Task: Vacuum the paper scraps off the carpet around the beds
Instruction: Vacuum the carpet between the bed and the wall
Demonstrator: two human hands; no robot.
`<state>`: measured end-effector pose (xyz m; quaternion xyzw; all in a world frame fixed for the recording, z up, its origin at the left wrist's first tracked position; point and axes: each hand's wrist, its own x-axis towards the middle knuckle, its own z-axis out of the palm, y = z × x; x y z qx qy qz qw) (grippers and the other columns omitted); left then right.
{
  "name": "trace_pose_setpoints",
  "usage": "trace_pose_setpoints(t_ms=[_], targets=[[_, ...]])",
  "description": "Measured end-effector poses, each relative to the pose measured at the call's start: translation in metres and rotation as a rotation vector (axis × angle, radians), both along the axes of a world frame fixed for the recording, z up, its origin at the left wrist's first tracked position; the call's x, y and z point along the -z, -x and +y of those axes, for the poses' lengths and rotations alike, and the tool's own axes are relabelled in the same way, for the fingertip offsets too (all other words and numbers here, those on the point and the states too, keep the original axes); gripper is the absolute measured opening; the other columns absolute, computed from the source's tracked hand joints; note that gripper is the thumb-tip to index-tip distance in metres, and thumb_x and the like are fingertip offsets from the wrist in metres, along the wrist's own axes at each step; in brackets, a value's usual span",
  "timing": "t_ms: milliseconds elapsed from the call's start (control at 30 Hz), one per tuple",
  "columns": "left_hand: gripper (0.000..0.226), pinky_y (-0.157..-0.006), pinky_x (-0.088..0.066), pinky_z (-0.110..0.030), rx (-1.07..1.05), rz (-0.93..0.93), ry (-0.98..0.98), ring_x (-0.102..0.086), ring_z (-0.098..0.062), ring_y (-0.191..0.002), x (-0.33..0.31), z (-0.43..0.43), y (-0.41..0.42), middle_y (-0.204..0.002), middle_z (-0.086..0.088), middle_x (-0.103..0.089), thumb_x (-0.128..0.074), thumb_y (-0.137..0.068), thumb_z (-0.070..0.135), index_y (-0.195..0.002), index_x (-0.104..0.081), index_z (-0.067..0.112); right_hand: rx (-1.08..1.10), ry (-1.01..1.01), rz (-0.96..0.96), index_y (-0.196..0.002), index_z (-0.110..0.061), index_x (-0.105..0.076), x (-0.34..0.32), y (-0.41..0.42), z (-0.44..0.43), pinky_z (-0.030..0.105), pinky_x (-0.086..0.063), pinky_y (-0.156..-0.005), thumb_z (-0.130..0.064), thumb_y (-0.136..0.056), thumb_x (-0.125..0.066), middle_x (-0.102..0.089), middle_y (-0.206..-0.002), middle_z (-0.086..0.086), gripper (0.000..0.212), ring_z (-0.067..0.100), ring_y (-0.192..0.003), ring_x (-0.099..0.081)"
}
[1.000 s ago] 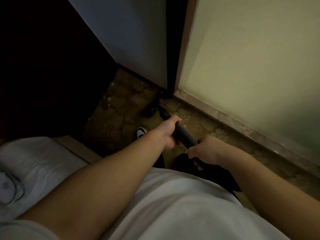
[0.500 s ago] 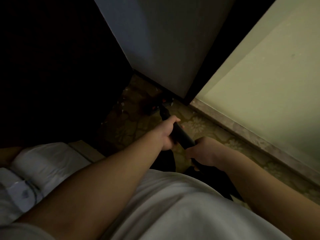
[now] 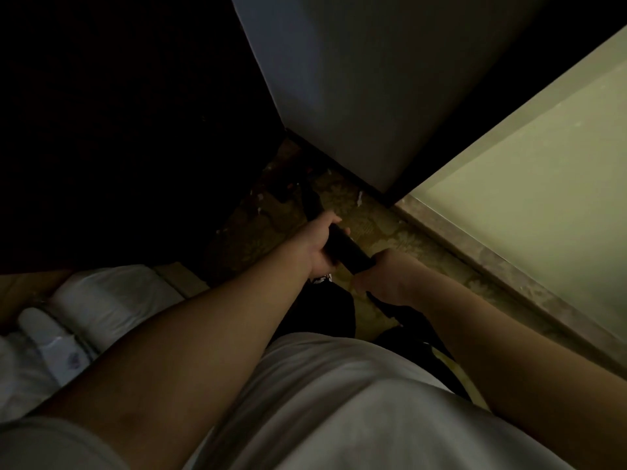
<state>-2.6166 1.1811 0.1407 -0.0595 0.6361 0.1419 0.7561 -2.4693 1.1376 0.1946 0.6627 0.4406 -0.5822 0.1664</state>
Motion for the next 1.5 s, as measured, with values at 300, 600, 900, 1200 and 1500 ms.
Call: trace_pose_setpoints(t_ms=[300, 600, 900, 1200, 1500], targets=[[0.024, -0.079, -0.050, -0.037, 0.037, -0.047, 0.032, -0.060, -0.020, -0.084, 0.000, -0.027, -0.045, -0.083, -0.001, -0.061, -0.062, -0.093, 0.030, -0.109, -0.057, 0.013, 0.039, 0.025, -0.049, -0.083, -0.015, -0.069, -0.011, -0.043, -0.031, 0.024, -0.044, -0.049, -0.035, -0.085, -0.073, -0.067, -0.074, 0.000, 0.020, 0.016, -0.062, -0.062], [0.029, -0.089, -0.049, -0.041, 0.043, -0.075, 0.046, -0.061, -0.021, -0.092, 0.000, -0.095, -0.143, -0.091, -0.003, -0.062, -0.064, -0.092, 0.030, -0.114, -0.060, 0.013, 0.167, 0.083, -0.026, -0.097, -0.007, -0.072, -0.013, -0.139, -0.102, 0.046, -0.067, -0.076, -0.030, -0.086, -0.071, -0.080, -0.083, 0.012, 0.025, 0.027, -0.072, -0.078], [0.020, -0.089, -0.048, -0.036, 0.064, -0.118, 0.064, -0.058, -0.021, -0.087, -0.008, -0.150, -0.227, -0.091, -0.002, -0.061, -0.059, -0.095, 0.030, -0.098, -0.058, 0.011, 0.173, 0.114, -0.021, -0.089, -0.003, -0.075, -0.027, -0.223, -0.151, 0.032, -0.059, -0.059, -0.023, -0.080, -0.074, -0.079, -0.073, 0.012, 0.022, 0.024, -0.057, -0.071], [0.019, -0.100, -0.046, -0.043, 0.008, -0.107, 0.021, -0.060, -0.025, -0.091, -0.018, -0.151, -0.223, -0.095, -0.005, -0.061, -0.060, -0.096, 0.029, -0.101, -0.057, 0.011, 0.095, 0.097, 0.016, -0.095, -0.008, -0.075, -0.029, -0.227, -0.145, 0.040, -0.065, -0.074, -0.026, -0.082, -0.075, -0.080, -0.076, 0.007, 0.023, 0.027, -0.074, -0.079], [0.029, -0.105, -0.045, -0.047, -0.095, -0.030, -0.008, -0.062, -0.023, -0.093, -0.008, -0.093, -0.113, -0.093, -0.004, -0.062, -0.064, -0.091, 0.030, -0.113, -0.060, 0.012, -0.069, 0.038, 0.010, -0.096, -0.015, -0.072, -0.013, -0.120, -0.080, 0.033, -0.061, -0.070, -0.035, -0.086, -0.067, -0.078, -0.087, 0.006, 0.023, 0.022, -0.077, -0.075]])
